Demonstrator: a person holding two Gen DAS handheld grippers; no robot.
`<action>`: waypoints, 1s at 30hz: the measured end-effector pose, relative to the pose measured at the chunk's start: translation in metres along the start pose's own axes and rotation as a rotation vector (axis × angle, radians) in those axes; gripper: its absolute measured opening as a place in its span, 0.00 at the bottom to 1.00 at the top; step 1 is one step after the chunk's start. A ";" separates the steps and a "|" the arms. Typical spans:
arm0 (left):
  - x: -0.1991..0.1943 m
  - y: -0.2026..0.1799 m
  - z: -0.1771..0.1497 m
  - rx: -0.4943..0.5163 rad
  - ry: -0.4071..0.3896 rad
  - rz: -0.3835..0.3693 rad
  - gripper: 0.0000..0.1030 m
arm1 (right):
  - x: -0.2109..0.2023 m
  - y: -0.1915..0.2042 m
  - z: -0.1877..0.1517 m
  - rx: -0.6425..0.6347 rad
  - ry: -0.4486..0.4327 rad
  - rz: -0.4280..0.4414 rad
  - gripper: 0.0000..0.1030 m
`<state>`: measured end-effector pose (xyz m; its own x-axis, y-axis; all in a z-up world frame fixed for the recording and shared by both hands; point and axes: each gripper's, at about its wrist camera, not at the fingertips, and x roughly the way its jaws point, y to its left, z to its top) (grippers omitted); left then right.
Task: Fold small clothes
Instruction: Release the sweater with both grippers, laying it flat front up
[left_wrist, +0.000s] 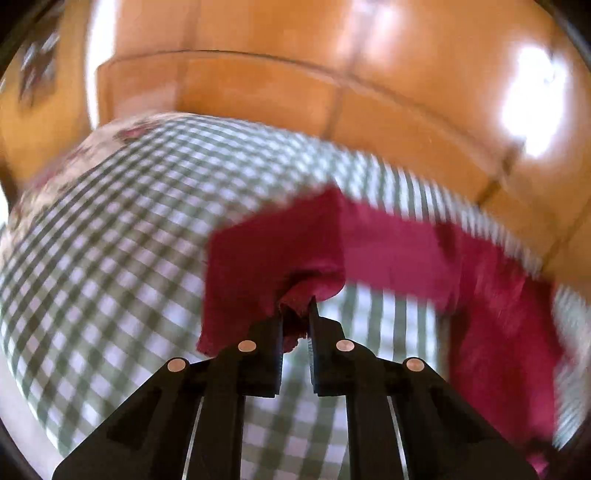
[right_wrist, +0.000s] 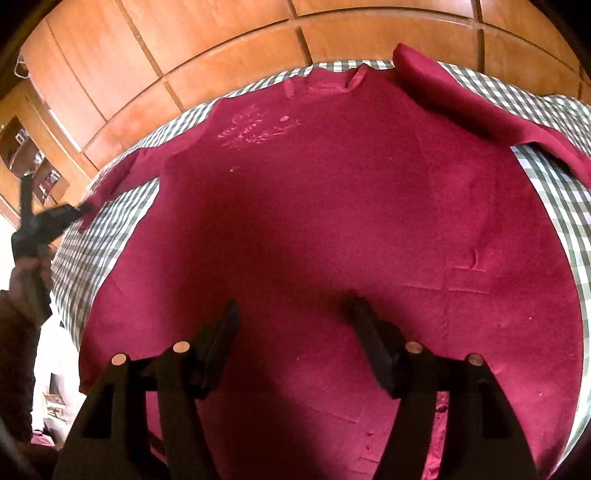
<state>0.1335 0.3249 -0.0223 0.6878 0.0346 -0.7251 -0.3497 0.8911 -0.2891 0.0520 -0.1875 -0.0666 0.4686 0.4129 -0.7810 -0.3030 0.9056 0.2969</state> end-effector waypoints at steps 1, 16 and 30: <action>-0.007 0.017 0.013 -0.059 -0.016 -0.013 0.10 | 0.001 0.001 0.001 0.002 -0.001 -0.003 0.63; 0.038 0.113 0.117 -0.254 0.018 0.250 0.09 | 0.007 0.009 0.007 0.016 0.014 -0.069 0.65; 0.028 0.102 0.059 -0.249 -0.063 0.451 0.81 | 0.015 0.019 0.007 -0.032 0.020 -0.106 0.81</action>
<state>0.1547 0.4433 -0.0355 0.4680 0.4241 -0.7753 -0.7558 0.6468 -0.1024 0.0595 -0.1637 -0.0688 0.4833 0.3122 -0.8179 -0.2789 0.9405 0.1942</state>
